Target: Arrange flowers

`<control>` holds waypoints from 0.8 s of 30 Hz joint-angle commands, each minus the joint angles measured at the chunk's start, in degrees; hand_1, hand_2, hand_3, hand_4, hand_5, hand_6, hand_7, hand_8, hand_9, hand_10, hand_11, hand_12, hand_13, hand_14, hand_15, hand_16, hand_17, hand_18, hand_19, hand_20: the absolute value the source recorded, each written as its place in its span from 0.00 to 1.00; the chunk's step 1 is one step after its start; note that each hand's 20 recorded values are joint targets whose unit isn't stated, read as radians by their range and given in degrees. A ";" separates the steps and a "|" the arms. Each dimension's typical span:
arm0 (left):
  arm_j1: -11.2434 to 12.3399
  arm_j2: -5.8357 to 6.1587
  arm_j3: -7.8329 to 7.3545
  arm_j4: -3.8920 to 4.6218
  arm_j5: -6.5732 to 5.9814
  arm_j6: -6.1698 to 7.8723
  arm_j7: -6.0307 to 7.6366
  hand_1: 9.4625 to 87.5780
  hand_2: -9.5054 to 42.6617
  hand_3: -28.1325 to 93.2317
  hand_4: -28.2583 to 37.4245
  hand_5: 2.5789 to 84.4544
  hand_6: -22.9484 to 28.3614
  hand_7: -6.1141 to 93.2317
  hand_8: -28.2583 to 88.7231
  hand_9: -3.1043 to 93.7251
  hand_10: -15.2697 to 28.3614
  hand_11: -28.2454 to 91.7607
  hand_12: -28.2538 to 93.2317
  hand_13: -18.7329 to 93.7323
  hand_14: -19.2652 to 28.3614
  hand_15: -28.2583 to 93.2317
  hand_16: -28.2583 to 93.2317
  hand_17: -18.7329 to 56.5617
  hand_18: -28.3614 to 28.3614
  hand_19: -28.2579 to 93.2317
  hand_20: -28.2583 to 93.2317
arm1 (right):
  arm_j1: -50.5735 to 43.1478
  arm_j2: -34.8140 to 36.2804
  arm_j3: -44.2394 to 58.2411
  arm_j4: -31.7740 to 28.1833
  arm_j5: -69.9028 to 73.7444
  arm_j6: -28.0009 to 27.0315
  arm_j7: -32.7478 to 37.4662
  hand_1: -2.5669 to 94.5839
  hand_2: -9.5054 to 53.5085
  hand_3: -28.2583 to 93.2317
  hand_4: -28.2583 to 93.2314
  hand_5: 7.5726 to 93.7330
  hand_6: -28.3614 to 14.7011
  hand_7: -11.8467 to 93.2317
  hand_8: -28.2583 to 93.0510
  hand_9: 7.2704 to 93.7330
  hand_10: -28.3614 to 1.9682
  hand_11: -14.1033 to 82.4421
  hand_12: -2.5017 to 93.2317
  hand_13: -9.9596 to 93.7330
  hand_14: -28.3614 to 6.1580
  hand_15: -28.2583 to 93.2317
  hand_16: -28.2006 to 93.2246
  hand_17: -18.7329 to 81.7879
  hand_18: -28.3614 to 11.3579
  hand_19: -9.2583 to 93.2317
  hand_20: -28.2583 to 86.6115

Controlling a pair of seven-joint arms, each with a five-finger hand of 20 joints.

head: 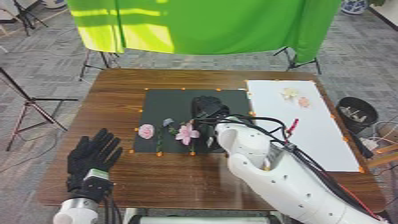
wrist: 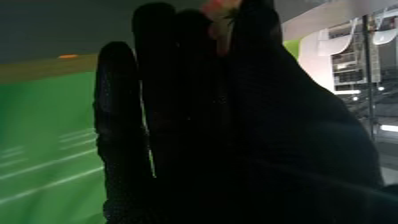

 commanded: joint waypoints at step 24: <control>1.43 2.29 -1.28 -2.24 -0.86 -1.21 3.84 0.22 0.47 0.84 0.00 0.49 0.66 0.23 0.17 0.37 0.73 0.47 0.32 0.37 0.75 0.56 0.17 0.15 0.76 0.53 0.31 | -7.08 17.97 26.61 -5.01 11.46 -2.32 12.39 0.46 0.00 0.87 0.00 0.51 0.58 0.24 0.14 0.48 0.41 0.22 0.16 0.56 0.40 0.41 0.38 0.42 0.24 0.63 0.43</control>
